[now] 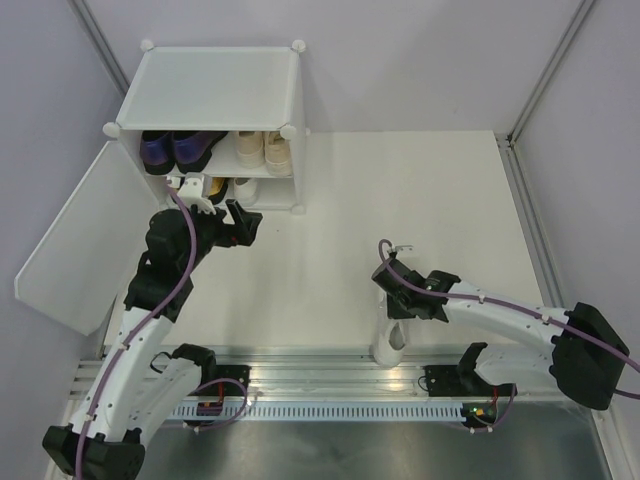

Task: Place and organize the shoes in the shoe cabinet
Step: Pick up the shoe from the center of the board, then place the shoe in the shoe cabinet.

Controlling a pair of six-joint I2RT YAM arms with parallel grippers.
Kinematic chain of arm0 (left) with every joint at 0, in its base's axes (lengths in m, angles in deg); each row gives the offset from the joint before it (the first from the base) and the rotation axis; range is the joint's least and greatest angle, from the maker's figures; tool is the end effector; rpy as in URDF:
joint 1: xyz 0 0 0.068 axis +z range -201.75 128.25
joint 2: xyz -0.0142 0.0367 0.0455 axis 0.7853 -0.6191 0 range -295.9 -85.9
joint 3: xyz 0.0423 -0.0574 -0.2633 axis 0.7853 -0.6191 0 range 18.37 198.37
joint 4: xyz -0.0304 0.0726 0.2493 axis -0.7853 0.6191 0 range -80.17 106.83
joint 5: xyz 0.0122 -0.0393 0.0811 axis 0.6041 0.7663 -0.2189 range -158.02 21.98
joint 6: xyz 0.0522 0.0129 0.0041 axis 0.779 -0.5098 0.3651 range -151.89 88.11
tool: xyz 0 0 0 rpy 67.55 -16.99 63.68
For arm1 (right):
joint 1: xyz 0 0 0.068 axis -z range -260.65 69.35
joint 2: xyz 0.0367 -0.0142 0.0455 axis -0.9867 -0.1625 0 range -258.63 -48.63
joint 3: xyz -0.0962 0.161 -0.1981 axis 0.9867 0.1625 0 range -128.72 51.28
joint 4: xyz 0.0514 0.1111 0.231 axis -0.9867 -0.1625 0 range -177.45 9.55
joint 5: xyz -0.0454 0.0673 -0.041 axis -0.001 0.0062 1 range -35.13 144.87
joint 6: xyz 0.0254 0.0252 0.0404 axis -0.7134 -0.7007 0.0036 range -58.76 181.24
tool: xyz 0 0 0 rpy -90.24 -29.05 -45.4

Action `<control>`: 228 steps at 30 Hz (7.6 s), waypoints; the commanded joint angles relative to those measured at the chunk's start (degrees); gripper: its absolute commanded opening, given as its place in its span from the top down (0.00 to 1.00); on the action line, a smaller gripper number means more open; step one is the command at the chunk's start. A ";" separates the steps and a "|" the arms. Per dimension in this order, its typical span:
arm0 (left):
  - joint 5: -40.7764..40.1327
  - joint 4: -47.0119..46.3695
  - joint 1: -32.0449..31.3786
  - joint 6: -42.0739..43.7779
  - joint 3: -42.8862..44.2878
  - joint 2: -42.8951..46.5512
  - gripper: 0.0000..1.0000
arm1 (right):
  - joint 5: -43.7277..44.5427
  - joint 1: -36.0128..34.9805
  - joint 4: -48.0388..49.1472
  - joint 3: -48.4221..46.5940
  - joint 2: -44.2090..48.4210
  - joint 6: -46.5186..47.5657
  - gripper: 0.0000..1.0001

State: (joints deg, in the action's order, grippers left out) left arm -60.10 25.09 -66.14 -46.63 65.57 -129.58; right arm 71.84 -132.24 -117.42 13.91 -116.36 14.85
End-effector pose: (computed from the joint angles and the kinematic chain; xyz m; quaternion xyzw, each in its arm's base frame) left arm 0.1702 -0.0487 0.3485 0.0412 0.7740 -0.2101 0.5958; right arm 0.1344 0.1529 0.1860 -0.0150 0.9701 0.0518 0.2367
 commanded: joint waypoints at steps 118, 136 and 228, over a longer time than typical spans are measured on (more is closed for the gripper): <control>-21.19 -0.76 -13.47 5.43 -0.35 11.69 0.01 | 8.69 -0.88 44.79 -55.44 -57.78 14.31 0.44; -21.37 -0.85 -13.56 5.69 -0.53 11.43 0.00 | 8.78 2.11 44.71 -61.95 -62.09 18.44 0.51; -23.66 -1.56 -14.26 6.83 -1.06 12.30 0.01 | -15.22 3.43 62.01 -38.41 -51.72 44.62 0.39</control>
State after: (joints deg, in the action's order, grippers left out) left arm -83.03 25.55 -80.13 -41.37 64.85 -117.60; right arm 49.83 -128.90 -61.95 -26.72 -171.13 55.46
